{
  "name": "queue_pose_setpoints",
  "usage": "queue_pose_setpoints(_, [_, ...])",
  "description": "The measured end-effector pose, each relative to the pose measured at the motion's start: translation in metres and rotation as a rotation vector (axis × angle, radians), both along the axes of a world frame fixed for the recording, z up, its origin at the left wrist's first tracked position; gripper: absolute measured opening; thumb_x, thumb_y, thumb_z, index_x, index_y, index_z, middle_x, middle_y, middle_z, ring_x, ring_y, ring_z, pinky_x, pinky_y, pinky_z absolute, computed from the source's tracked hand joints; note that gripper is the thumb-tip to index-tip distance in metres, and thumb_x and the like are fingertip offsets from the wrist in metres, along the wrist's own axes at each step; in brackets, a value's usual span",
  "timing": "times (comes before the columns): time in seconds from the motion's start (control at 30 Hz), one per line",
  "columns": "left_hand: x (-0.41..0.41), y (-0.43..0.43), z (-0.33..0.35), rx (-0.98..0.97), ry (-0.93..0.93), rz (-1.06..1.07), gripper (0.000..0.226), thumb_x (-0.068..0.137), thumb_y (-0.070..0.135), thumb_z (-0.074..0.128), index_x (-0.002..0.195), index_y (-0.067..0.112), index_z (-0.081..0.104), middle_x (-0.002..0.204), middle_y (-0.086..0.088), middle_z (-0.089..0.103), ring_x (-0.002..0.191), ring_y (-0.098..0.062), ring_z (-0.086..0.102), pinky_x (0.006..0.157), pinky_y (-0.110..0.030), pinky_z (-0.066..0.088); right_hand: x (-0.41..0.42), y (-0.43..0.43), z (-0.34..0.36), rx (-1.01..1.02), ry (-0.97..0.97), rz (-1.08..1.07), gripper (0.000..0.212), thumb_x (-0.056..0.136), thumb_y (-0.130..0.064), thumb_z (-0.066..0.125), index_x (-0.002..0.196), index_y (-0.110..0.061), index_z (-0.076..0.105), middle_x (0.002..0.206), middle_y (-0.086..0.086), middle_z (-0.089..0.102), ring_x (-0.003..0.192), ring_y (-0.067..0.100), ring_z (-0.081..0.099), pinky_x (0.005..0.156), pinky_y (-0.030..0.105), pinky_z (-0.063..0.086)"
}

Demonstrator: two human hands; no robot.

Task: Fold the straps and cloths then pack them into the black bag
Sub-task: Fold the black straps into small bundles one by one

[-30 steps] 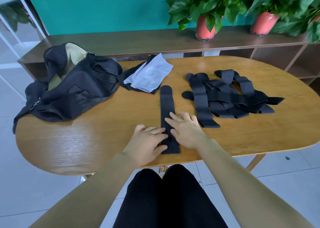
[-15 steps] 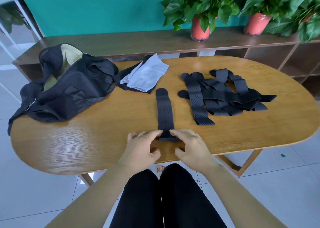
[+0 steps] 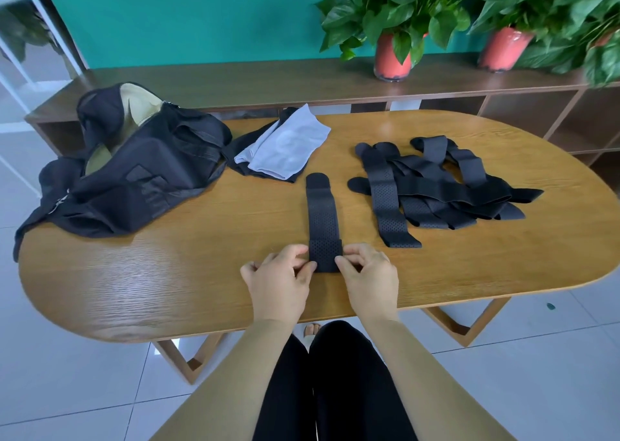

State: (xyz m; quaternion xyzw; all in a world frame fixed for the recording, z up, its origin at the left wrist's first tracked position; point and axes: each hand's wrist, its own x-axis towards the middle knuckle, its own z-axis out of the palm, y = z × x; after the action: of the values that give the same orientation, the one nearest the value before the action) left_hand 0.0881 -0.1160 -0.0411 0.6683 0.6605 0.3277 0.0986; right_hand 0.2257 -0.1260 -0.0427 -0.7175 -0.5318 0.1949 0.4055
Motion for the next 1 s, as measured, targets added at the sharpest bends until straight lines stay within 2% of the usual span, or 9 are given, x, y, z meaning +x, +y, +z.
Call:
queue_pose_setpoints(0.13, [0.003, 0.004, 0.0, -0.011, 0.046, 0.014, 0.023, 0.085, 0.042, 0.066, 0.108, 0.036, 0.065, 0.084, 0.018, 0.07, 0.091, -0.003, 0.057, 0.081, -0.029, 0.014, -0.003, 0.004, -0.001, -0.014, -0.025, -0.055, 0.022, 0.087, -0.029, 0.066, 0.107, -0.023, 0.067, 0.092, -0.008, 0.067, 0.094, 0.009, 0.056, 0.073, 0.023, 0.043])
queue_pose_setpoints(0.37, [0.009, 0.011, 0.002, -0.025, 0.104, -0.041, 0.03, 0.089, 0.045, 0.06, 0.118, 0.039, 0.061, 0.09, 0.016, 0.07, 0.098, -0.005, 0.053, 0.078, -0.028, 0.01, -0.001, 0.006, -0.001, -0.016, -0.056, -0.083, 0.023, 0.087, -0.027, 0.065, 0.109, -0.02, 0.066, 0.095, -0.006, 0.068, 0.084, 0.009, 0.06, 0.075, 0.025, 0.049])
queue_pose_setpoints(0.47, [0.01, 0.012, 0.001, -0.058, 0.095, -0.055, 0.032, 0.09, 0.043, 0.059, 0.122, 0.038, 0.061, 0.096, 0.015, 0.07, 0.105, -0.008, 0.051, 0.081, -0.03, 0.011, 0.003, 0.006, -0.002, -0.007, -0.068, -0.103, 0.019, 0.086, -0.025, 0.067, 0.104, -0.02, 0.067, 0.093, -0.006, 0.066, 0.078, 0.006, 0.058, 0.069, 0.019, 0.042])
queue_pose_setpoints(0.63, [0.011, 0.013, -0.003, -0.105, 0.142, -0.09, 0.031, 0.095, 0.041, 0.052, 0.126, 0.038, 0.058, 0.112, 0.014, 0.065, 0.116, -0.011, 0.044, 0.079, -0.029, 0.008, 0.004, 0.006, -0.003, 0.015, -0.057, -0.093, 0.023, 0.085, -0.022, 0.068, 0.107, -0.019, 0.068, 0.094, -0.006, 0.067, 0.077, 0.006, 0.059, 0.072, 0.021, 0.047])
queue_pose_setpoints(0.83, [0.015, 0.013, 0.003, -0.159, 0.256, -0.111, 0.035, 0.098, 0.044, 0.043, 0.132, 0.039, 0.053, 0.125, 0.009, 0.055, 0.121, -0.014, 0.037, 0.076, -0.03, 0.007, 0.007, 0.008, -0.004, -0.001, -0.068, -0.073, 0.025, 0.086, -0.021, 0.066, 0.11, -0.02, 0.067, 0.097, -0.006, 0.067, 0.081, 0.007, 0.059, 0.074, 0.024, 0.05])
queue_pose_setpoints(0.93, [0.012, 0.015, 0.005, -0.086, 0.28, -0.161, 0.036, 0.093, 0.04, 0.056, 0.128, 0.033, 0.058, 0.116, 0.007, 0.055, 0.112, -0.017, 0.043, 0.078, -0.032, 0.013, 0.007, 0.01, -0.004, -0.025, -0.102, -0.044, 0.026, 0.086, -0.02, 0.064, 0.112, -0.022, 0.067, 0.1, -0.007, 0.063, 0.082, 0.008, 0.059, 0.074, 0.027, 0.051])
queue_pose_setpoints(1.0, [0.009, 0.018, 0.004, 0.013, 0.331, -0.285, 0.034, 0.083, 0.027, 0.071, 0.117, 0.026, 0.067, 0.115, 0.007, 0.06, 0.11, -0.019, 0.049, 0.08, -0.037, 0.025, 0.007, 0.011, -0.003, -0.048, -0.13, -0.02, 0.026, 0.086, -0.021, 0.063, 0.112, -0.024, 0.067, 0.102, -0.006, 0.06, 0.082, 0.008, 0.059, 0.073, 0.028, 0.051])
